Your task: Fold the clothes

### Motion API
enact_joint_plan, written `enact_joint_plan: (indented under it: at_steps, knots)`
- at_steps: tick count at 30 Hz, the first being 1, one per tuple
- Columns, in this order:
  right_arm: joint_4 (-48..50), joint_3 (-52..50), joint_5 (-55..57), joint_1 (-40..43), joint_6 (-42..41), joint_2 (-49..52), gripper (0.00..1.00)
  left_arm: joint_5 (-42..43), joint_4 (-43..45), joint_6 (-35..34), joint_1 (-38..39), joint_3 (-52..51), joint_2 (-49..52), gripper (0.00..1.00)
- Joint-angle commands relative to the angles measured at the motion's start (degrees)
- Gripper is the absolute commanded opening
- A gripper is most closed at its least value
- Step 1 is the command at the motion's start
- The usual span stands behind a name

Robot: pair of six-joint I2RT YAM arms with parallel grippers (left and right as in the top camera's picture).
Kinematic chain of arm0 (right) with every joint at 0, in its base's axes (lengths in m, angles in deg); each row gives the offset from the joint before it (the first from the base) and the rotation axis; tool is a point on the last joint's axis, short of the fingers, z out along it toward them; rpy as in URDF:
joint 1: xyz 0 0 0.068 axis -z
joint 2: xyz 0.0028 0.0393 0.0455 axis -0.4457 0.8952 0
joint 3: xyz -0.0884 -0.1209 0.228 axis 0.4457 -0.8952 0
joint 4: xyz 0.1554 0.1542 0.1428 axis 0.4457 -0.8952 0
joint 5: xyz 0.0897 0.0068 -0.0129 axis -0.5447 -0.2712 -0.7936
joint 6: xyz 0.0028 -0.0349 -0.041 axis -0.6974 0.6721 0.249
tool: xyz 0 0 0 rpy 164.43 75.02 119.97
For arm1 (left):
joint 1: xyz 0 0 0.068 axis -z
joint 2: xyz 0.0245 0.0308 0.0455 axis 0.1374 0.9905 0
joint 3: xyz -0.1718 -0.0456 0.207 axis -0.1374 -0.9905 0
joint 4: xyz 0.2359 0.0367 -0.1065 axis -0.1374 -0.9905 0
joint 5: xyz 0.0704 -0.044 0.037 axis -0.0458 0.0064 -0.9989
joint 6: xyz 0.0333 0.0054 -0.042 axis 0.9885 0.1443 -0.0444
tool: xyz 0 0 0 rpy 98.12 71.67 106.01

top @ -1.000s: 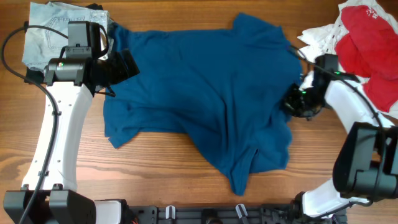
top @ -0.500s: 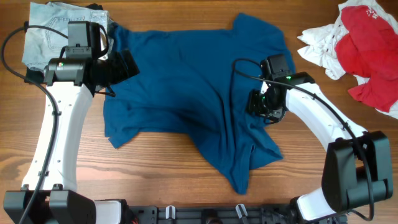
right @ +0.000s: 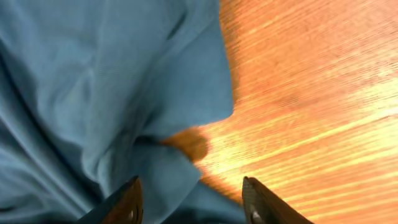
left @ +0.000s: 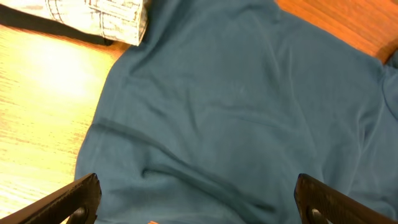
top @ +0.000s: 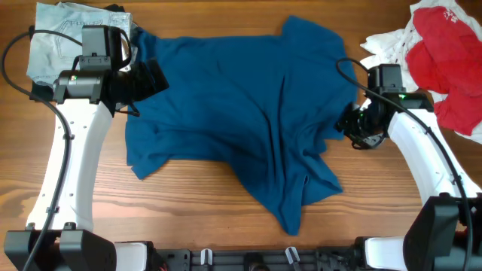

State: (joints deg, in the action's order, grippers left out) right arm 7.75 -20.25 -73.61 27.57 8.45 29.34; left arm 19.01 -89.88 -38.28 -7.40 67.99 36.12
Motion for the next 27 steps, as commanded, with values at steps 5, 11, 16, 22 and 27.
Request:
enact_joint_plan:
  at_steps: [5, 11, 16, 22, 27]
  knots:
    - [12.7, -13.4, -7.1, -0.3, 4.0, -0.1, 0.43, -0.3, 0.5, 0.9, 0.0, -0.4, 0.4, 1.00]
    - [25.3, -19.6, -13.3, -0.4, 5.1, 0.0, 0.45, -0.3, 0.4, 0.9, 0.0, -0.4, 0.4, 1.00]
    - [31.3, -22.4, -15.1, -0.4, 5.1, 0.0, 0.46, -0.3, 0.4, 0.9, 0.0, -0.4, 0.4, 1.00]
    - [32.6, -23.4, -18.3, -1.3, 5.1, 0.0, 0.46, -0.3, 0.5, 0.9, 0.0, -0.4, 0.4, 1.00]
    - [34.0, -23.4, -23.2, -3.0, 5.0, 0.0, 0.36, -0.3, 0.4, 0.9, 0.0, -0.4, 0.4, 1.00]
